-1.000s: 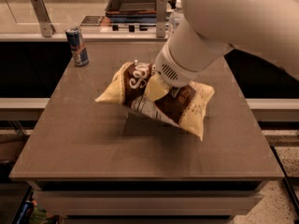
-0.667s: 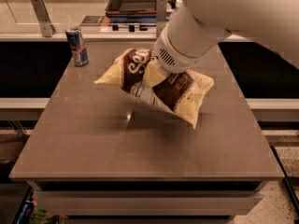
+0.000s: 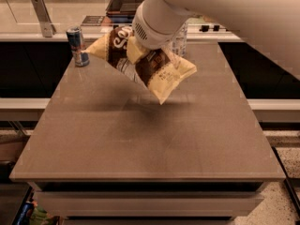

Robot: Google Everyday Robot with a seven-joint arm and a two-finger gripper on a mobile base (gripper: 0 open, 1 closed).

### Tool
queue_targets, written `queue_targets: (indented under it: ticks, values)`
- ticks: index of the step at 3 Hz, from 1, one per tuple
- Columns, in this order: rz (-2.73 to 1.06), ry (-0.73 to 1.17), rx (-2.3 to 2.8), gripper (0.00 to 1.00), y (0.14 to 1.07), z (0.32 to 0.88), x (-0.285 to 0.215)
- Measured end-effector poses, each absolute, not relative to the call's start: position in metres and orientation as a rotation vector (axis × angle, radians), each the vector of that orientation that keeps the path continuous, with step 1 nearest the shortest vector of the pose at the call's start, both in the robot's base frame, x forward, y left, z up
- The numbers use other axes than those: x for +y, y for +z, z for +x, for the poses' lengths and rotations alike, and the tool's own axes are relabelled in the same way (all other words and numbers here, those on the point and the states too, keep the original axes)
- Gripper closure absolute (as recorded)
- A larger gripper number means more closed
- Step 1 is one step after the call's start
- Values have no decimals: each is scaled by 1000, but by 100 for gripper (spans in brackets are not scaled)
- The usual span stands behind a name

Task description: Move brown chip bag near redbull can

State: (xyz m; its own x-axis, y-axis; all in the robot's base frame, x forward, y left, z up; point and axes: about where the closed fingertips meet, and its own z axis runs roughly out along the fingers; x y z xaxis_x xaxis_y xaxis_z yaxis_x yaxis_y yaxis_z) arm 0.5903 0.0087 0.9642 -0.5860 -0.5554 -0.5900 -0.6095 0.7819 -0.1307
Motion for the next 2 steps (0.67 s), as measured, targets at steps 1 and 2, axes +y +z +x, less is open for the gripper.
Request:
queue_targets:
  ticks: [1, 2]
  values:
    - [-798, 111, 2320, 100, 968, 628, 22]
    - [-752, 89, 2281, 100, 963, 666, 28]
